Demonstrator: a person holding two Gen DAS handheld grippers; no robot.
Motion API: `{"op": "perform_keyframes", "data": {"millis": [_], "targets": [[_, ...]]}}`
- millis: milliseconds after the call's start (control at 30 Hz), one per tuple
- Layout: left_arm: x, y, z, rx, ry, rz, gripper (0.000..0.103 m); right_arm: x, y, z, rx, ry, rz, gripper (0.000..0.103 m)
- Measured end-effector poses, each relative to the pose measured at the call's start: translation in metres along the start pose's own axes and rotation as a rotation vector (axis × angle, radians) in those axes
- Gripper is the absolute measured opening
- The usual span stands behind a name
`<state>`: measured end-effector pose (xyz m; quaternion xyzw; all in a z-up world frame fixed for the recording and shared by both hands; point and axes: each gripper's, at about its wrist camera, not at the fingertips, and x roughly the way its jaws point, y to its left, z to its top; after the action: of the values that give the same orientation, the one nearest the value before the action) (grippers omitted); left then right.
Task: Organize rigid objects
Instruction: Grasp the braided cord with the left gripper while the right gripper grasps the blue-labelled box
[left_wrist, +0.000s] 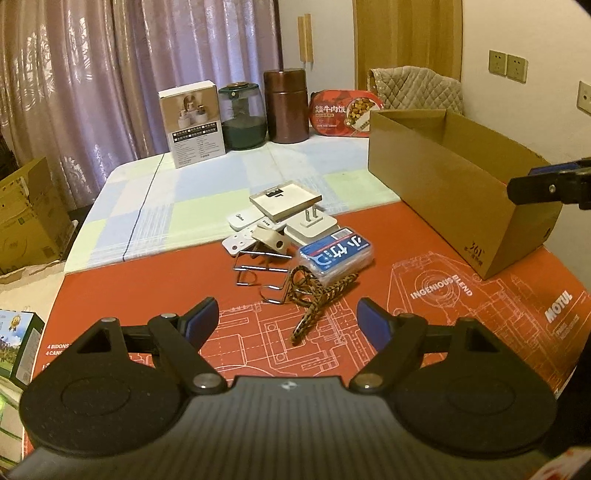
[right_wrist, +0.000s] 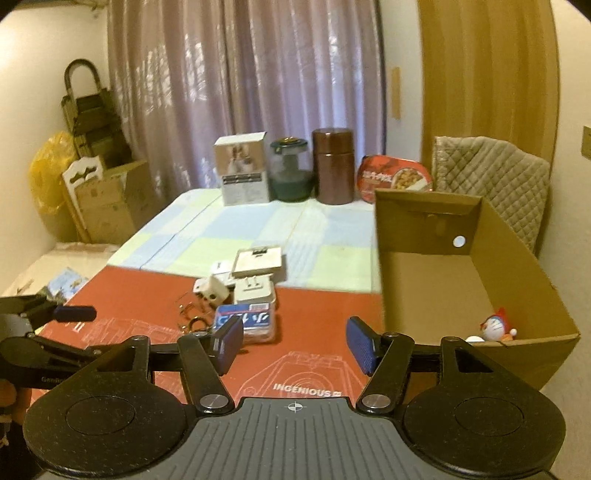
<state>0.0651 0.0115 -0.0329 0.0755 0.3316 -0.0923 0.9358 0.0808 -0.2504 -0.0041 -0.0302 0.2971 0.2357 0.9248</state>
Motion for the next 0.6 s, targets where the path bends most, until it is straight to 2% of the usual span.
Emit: {"op": "perform_keyframes", "data": {"millis": [333,467,600], "targets": [[0.006,-0.005,0.006,0.051,-0.008,-0.047,0.079,0.015,0.019,-0.006,-0.018,0.029,0.001,0.059],[0.026,-0.007,0.004,0.093,0.005,-0.059,0.079,0.029,0.017,-0.011,-0.006,0.045,0.018,0.059],[0.052,-0.009,-0.001,0.180,0.007,-0.064,0.079,0.052,0.012,-0.014,-0.013,0.061,0.042,0.059]]}}
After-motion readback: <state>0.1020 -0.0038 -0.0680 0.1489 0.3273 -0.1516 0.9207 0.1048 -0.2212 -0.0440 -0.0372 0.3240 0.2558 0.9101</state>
